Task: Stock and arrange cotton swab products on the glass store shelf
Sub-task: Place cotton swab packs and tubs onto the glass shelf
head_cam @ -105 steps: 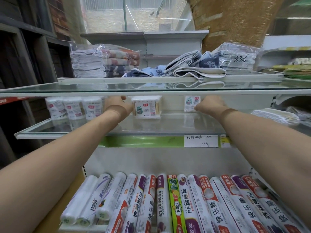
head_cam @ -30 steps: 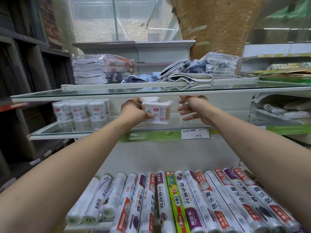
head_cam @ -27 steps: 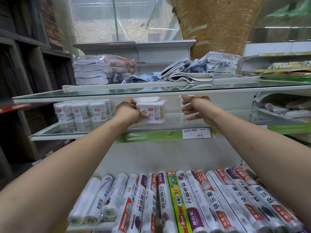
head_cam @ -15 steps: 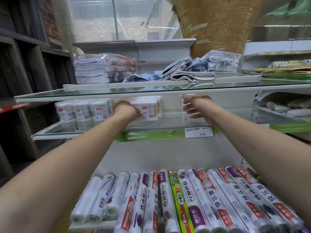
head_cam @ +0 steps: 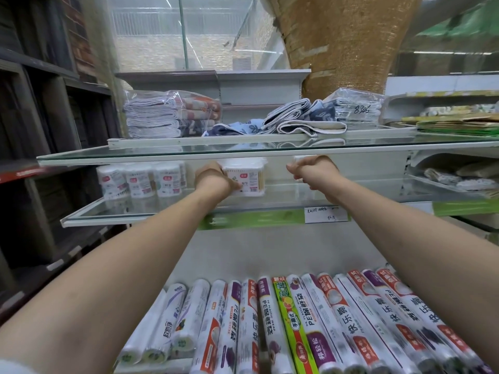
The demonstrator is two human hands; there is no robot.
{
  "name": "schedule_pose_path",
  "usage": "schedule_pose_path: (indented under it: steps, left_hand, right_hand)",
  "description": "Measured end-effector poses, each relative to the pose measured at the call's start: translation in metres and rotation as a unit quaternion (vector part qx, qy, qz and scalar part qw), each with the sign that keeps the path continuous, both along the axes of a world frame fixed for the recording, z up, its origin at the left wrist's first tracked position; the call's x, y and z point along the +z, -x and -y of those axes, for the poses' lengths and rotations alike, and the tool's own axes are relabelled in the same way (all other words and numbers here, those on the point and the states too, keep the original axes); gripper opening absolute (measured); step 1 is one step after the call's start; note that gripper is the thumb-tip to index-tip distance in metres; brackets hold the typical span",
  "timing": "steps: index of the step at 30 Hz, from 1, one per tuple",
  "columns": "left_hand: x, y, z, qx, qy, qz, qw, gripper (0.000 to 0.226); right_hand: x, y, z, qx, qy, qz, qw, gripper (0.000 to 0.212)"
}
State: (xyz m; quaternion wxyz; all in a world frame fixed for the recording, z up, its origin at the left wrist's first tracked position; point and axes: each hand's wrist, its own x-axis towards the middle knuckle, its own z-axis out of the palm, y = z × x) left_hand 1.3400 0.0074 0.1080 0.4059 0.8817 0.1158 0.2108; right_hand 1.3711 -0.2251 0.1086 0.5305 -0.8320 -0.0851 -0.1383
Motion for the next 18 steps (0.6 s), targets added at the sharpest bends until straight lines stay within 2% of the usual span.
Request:
schedule_pose_path:
  steps: [5,9,11,18]
  left_hand:
    - [-0.005,0.005,0.005,0.022,-0.027,0.032,0.999,0.035]
    - [-0.014,0.006,0.007,0.051,-0.053,0.067,0.995,0.06]
    - [-0.02,-0.004,0.003,0.081,-0.056,0.083,0.992,0.063]
    - [-0.008,0.027,0.013,0.102,-0.1,0.061,0.988,0.072]
  right_hand:
    - [-0.004,0.012,0.004,-0.061,0.14,0.028,0.988,0.041]
    - [-0.012,0.025,0.01,-0.095,0.21,0.044,0.972,0.06]
    - [-0.016,0.032,0.014,-0.115,0.242,0.047,0.962,0.066]
    - [-0.022,0.044,0.035,-0.132,0.256,0.063,0.956,0.064]
